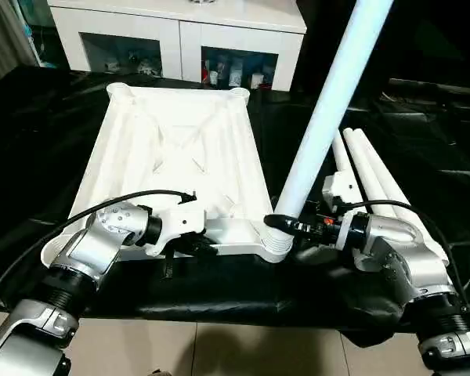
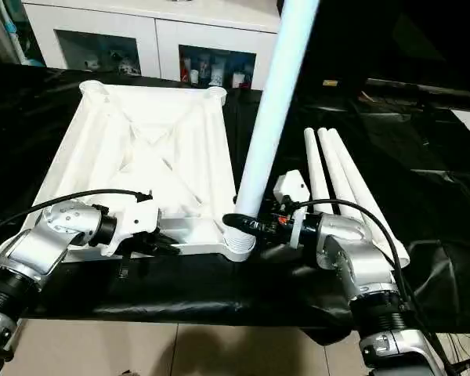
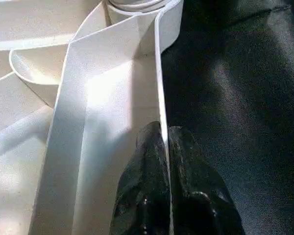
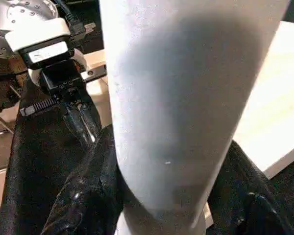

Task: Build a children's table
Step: Insert table leg to table base

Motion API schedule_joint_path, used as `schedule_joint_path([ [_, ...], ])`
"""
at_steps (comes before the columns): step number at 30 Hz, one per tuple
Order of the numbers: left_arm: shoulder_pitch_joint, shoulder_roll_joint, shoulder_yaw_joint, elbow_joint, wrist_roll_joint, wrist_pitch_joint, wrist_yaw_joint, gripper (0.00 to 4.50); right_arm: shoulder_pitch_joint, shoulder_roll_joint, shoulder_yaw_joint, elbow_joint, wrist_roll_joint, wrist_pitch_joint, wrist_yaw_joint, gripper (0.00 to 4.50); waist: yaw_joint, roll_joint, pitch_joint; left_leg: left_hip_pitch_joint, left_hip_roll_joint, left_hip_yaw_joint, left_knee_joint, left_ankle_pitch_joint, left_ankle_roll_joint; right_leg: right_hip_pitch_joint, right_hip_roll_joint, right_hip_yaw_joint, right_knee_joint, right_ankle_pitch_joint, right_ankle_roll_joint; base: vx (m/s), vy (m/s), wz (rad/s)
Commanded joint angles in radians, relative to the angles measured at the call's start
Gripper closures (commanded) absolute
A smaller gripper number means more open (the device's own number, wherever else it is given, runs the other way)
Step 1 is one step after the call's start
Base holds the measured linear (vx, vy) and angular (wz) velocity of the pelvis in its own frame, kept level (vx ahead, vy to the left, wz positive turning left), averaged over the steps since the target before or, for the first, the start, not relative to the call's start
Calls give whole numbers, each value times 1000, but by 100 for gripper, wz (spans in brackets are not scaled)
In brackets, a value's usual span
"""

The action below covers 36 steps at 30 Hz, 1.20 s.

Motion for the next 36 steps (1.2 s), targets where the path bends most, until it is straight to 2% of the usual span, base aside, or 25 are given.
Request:
schedule_joint_path([
  [1, 1, -19, 12, -25, -34, -17, -4, 450, 75, -13, 70, 119, -83, 57, 0, 266, -6, 14, -30, 5, 27, -4, -79, -311, 17, 26, -60, 34, -87, -288, -193, 0, 0, 0],
  [5, -1, -12, 5, -21, -30, -23, -16, 450, 86, -24, 101, 109, -100, 48, 43, 266, -5, 15, -31, 6, 28, -5, -80, -315, 16, 26, -60, 34, -88, -288, -192, 0, 0, 0],
  [8, -3, -12, 4, -20, -29, -22, -19, 450, 76, -26, 98, 106, -92, 57, 52, 266, -5, 15, -32, 5, 28, -4, -79, -300, 21, 27, -59, 34, -85, -256, -200, 0, 0, 0],
  [10, -5, -15, 6, -19, -31, -22, -17, 450, 64, -22, 82, 113, -80, 73, 43, 266, -3, 14, -33, 5, 27, -2, -78, -281, 25, 29, -58, 34, -83, -227, -208, 0, 0, 0],
  [12, -8, -18, 8, -17, -31, -22, -10, 450, 52, -17, 60, 133, -66, 90, 21, 266, -3, 14, -32, 4, 27, -2, -79, -286, 25, 29, -59, 34, -84, -242, -209, 0, 0, 0],
  [13, -8, -18, 10, -17, -30, -23, -6, 450, 48, -13, 50, 143, -61, 98, 6, 266, -4, 10, -32, 5, 27, -2, -79, -298, 23, 28, -60, 34, -87, -268, -206, 0, 0, 0],
  [15, -7, -20, 13, -17, -31, -20, -1, 450, 43, -6, 21, 172, -47, 108, -24, 266, -4, 13, -31, 6, 28, -4, -81, -312, 19, 25, -62, 35, -89, -300, -200, 0, 0, 0],
  [18, -5, -19, 15, -19, -32, -19, -1, 450, 54, -5, 8, 169, -35, 116, -29, 266, -3, 13, -32, 7, 28, -4, -82, -314, 16, 25, -61, 35, -90, -307, -193, 0, 0, 0],
  [20, -3, -19, 17, -19, -31, -19, 1, 450, 77, -6, -2, 143, -22, 127, -35, 266, -2, 17, -34, 6, 29, -5, -81, -304, 15, 27, -61, 35, -89, -287, -196, 0, 0, 0],
  [24, -5, -20, 16, -17, -29, -19, 1, 450, 107, -5, 0, 110, -19, 126, -39, 266, 2, 17, -35, 5, 28, -3, -81, -287, 17, 29, -60, 34, -86, -246, -201, 0, 0, 0],
  [25, -7, -22, 17, -15, -29, -20, 4, 450, 115, -3, 0, 100, -18, 125, -44, 266, 2, 20, -36, 6, 28, -3, -81, -282, 17, 29, -60, 34, -85, -239, -204, 0, 0, 0],
  [27, -9, -23, 18, -13, -30, -21, 6, 450, 134, 4, -1, 76, -18, 124, -53, 266, 3, 24, -35, 6, 28, -2, -81, -284, 16, 29, -59, 35, -86, -233, -205, 0, 0, 0],
  [30, -11, -22, 18, -11, -30, -22, 8, 450, 164, 12, 1, 36, -20, 119, -72, 266, 4, 25, -34, 6, 28, -3, -83, -290, 11, 29, -59, 35, -87, -238, -198, 0, 0, 0],
  [31, -11, -22, 18, -11, -30, -21, 8, 450, 174, 18, -1, 26, -19, 112, -84, 266, 6, 29, -35, 7, 28, -4, -83, -291, 10, 30, -60, 35, -87, -237, -198, 0, 0, 0],
  [32, -11, -22, 18, -11, -29, -21, 8, 450, 187, 26, -7, 9, -11, 116, -96, 266, 4, 26, -35, 6, 27, -3, -83, -296, 9, 29, -59, 34, -88, -239, -197, 0, 0, 0],
  [33, -12, -23, 18, -11, -29, -20, 9, 450, 209, 42, -19, -18, 5, 119, -118, 266, 5, 34, -34, 7, 27, -4, -85, -310, 6, 28, -60, 35, -90, -254, -194, 0, 0, 0],
  [34, -12, -23, 18, -12, -29, -19, 9, 450, 214, 46, -22, -24, 8, 118, -124, 266, 5, 31, -33, 8, 28, -3, -85, -315, 6, 27, -60, 36, -93, -259, -190, 0, 0, 0],
  [35, -13, -24, 18, -12, -29, -18, 9, 450, 220, 54, -30, -27, 16, 120, -132, 266, 6, 34, -34, 8, 28, -5, -86, -315, 4, 28, -61, 35, -90, -259, -191, 0, 0, 0],
  [36, -13, -24, 18, -11, -28, -18, 8, 450, 235, 69, -38, -40, 28, 127, -147, 266, 4, 32, -34, 7, 28, -5, -86, -318, 4, 28, -59, 35, -91, -257, -192, 0, 0, 0],
])
